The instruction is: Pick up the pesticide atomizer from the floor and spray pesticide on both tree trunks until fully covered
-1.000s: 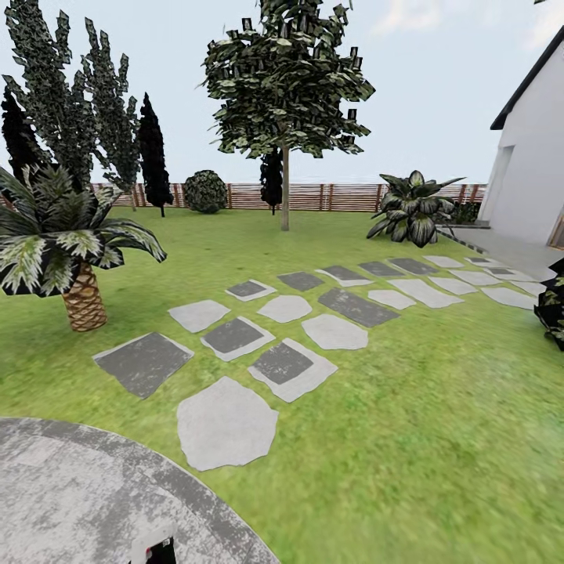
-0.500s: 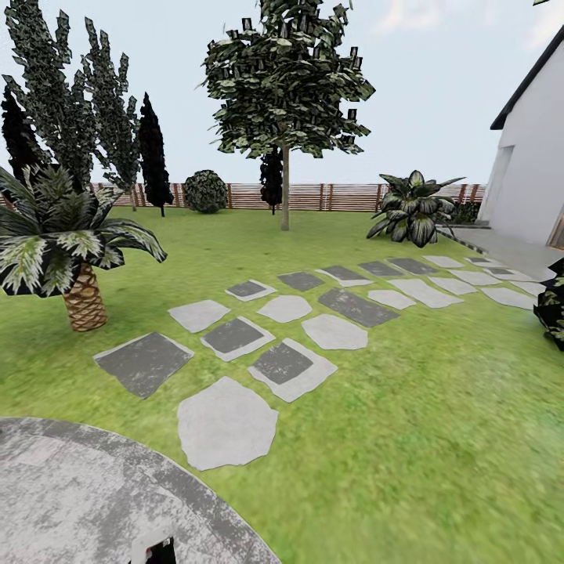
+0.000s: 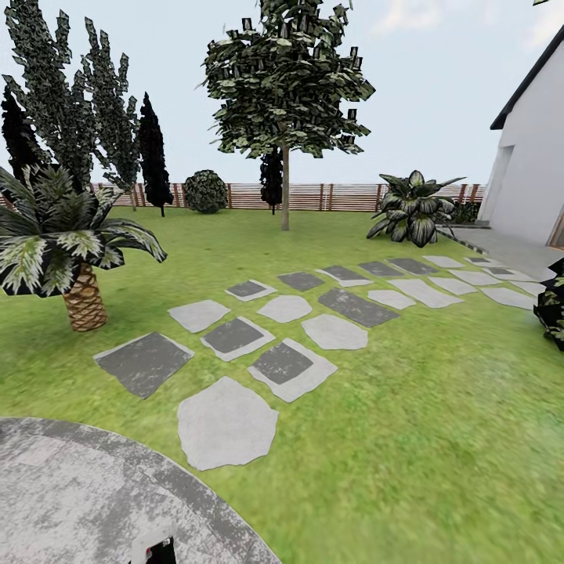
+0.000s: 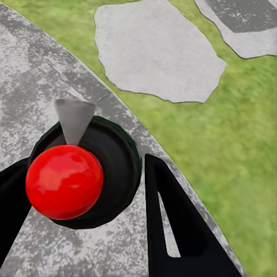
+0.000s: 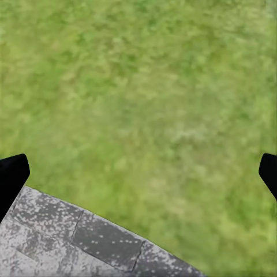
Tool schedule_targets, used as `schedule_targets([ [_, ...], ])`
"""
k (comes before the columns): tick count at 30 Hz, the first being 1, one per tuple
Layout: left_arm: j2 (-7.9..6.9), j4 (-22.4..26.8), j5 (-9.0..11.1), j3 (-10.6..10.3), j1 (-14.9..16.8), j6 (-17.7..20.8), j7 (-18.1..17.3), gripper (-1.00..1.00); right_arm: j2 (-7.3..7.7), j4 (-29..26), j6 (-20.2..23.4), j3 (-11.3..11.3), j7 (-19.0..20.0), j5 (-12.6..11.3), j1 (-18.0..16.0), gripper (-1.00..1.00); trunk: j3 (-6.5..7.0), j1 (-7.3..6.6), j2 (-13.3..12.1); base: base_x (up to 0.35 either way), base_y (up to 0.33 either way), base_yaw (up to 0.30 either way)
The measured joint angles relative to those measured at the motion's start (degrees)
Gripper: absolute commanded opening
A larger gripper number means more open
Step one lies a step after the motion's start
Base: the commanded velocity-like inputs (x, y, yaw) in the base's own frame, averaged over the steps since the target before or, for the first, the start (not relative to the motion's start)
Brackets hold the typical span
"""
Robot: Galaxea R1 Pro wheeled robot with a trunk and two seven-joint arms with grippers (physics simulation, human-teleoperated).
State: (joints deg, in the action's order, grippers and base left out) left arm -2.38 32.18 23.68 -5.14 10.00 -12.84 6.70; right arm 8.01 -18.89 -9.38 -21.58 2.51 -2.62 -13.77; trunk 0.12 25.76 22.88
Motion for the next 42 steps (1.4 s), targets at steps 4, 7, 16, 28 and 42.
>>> schedule_targets([
  [4,0.00,0.0,0.0,0.0,0.0,0.0,0.0,-1.00,0.00,0.0,0.0,0.0,0.0,0.0,0.0,1.00,0.00,0.00,0.0,0.000,0.000,0.000],
  [7,0.00,0.0,0.0,0.0,0.0,0.0,0.0,-1.00,0.00,0.0,0.0,0.0,0.0,0.0,0.0,1.00,0.00,0.00,0.0,0.000,0.000,0.000],
  [16,0.00,0.0,0.0,0.0,0.0,0.0,0.0,-1.00,0.00,-0.1,0.0,0.0,0.0,0.0,0.0,1.00,0.00,0.00,0.0,0.000,0.000,0.000],
  [28,0.00,0.1,0.0,0.0,0.0,-0.1,-0.1,-1.00,0.00,-0.1,0.0,0.0,0.0,0.0,0.0,1.00,0.00,0.00,0.0,0.000,0.000,0.000],
  [42,-0.02,-0.6,0.0,0.0,0.0,0.1,-0.5,-1.00,0.00,-0.1,0.0,0.0,0.0,0.0,0.0,1.00,0.00,-0.03,0.0,0.211,0.047,0.000],
])
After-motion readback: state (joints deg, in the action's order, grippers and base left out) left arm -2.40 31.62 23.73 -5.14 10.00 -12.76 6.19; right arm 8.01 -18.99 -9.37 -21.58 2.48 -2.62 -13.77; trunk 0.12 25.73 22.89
